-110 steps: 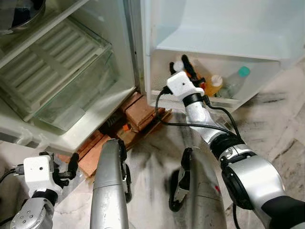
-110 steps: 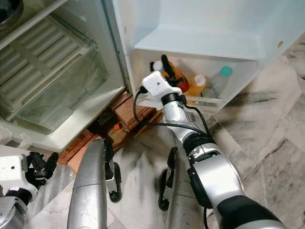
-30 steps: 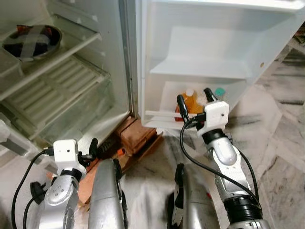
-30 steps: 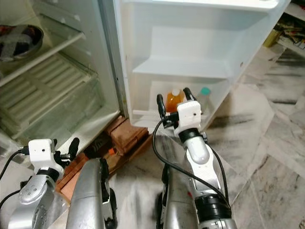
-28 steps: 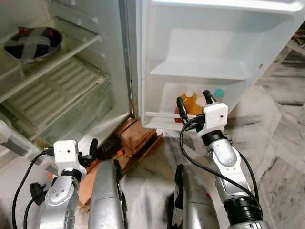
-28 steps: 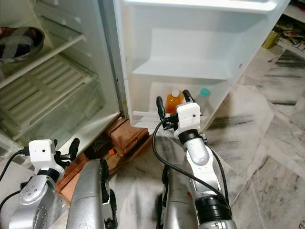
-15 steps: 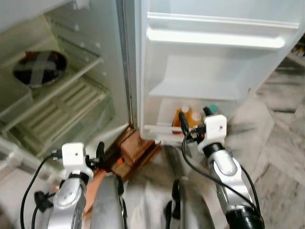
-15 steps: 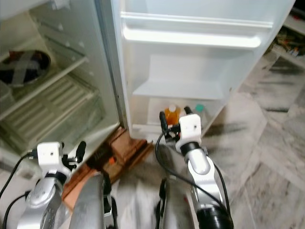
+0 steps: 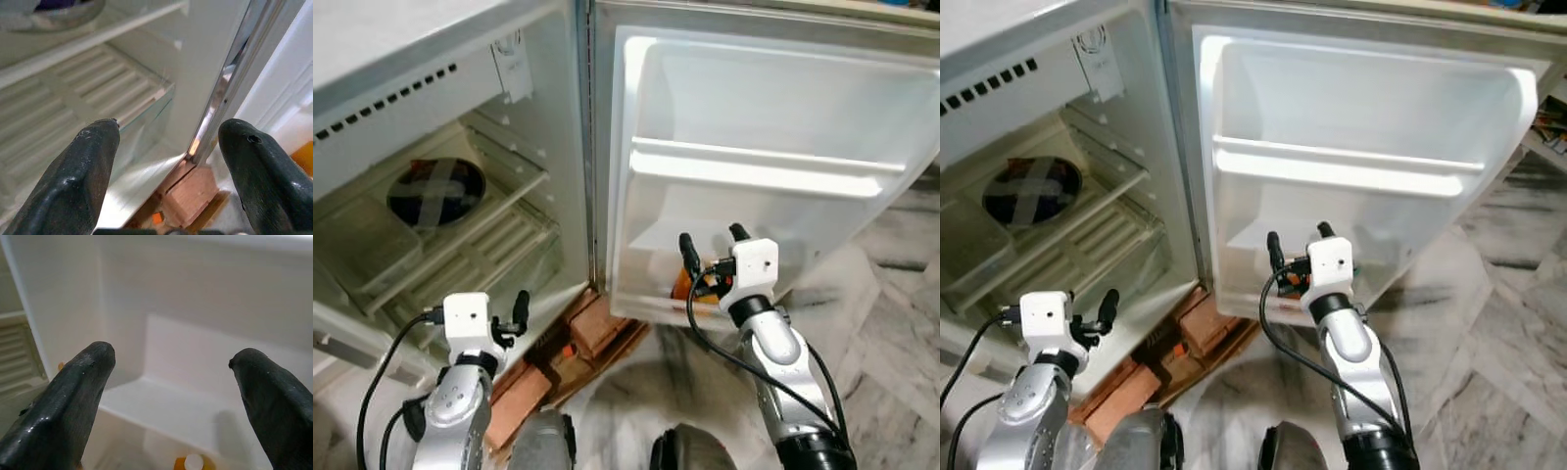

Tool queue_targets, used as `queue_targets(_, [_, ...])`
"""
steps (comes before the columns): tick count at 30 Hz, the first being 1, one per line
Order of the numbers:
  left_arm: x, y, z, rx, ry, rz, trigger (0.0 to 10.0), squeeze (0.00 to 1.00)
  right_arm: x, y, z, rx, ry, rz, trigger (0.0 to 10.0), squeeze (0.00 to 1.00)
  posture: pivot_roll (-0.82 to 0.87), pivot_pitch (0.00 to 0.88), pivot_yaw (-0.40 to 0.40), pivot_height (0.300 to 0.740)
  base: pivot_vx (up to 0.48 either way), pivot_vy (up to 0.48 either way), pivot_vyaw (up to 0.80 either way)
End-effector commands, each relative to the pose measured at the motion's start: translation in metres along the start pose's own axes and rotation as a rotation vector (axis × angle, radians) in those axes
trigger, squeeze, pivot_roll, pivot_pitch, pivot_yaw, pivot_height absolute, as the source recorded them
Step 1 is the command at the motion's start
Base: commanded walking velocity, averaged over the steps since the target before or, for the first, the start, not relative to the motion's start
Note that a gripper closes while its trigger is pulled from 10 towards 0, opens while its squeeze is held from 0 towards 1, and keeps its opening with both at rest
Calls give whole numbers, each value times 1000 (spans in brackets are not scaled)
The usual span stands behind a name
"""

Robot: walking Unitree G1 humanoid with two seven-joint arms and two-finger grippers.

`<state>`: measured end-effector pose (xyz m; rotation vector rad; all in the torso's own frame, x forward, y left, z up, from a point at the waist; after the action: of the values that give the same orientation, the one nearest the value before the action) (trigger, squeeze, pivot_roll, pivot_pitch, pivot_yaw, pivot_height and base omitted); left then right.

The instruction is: Restocking fridge

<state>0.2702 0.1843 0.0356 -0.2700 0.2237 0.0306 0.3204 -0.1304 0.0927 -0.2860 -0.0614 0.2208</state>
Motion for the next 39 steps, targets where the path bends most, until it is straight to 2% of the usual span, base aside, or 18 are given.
queue_targets(1, [-2, 1, -8, 2, 30, 3, 10000, 0, -2, -3, -1, -1, 7, -3, 10000, 0, 109, 78, -60, 740, 0, 0, 0])
queue_targets(11, [3, -1, -6, 20, 25, -2, 10000, 0, 3, -4, -3, -5, 18, -5, 10000, 0, 107, 72, -64, 740, -48, 0, 0])
queue_targets(18, [5, -1, -6, 32, 30, -5, 10000, 0, 7, -3, -6, -6, 33, 2, 10000, 0, 114, 68, -62, 740, -280, -259, 0])
queue_targets(23, [6, -2, -7, 43, 35, -13, 10000, 0, 11, -2, -7, -4, 35, -5, 10000, 0, 121, 64, -55, 740, 0, -299, 0])
queue_targets(27, [9, -2, -9, 57, 45, -22, 10000, 0, 16, -5, -7, -1, 31, -36, 10000, 0, 127, 52, -21, 740, 0, -298, 0])
queue_targets(29, [15, -1, -9, 88, 57, -41, 10000, 0, 19, -12, -10, 6, 39, -98, 10000, 0, 123, 36, 18, 740, 0, -292, 0])
queue_targets(34, [24, 0, -5, 130, 62, -63, 10000, 0, 19, -14, -11, -10, 37, -117, 10000, 0, 112, 31, 49, 740, 0, -286, 0])
queue_targets(39, [33, 3, 3, 147, 50, -64, 10000, 0, 17, -17, -6, -92, 1, -101, 10000, 0, 115, 33, 80, 740, 0, -275, 0])
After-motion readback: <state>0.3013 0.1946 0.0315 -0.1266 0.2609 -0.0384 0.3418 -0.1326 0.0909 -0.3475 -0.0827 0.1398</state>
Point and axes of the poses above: a point about 5 cm out from each wrist's last joint towards the gripper, its own x axis pointing out of the wrist towards the gripper, its own z axis along the axis of the wrist's last joint, y = z × x, the point moved 5 cm from there along x, pointing out of the wrist towards the gripper, and after that the axes turned 13 degrees about -x, right-handed, at the moved point
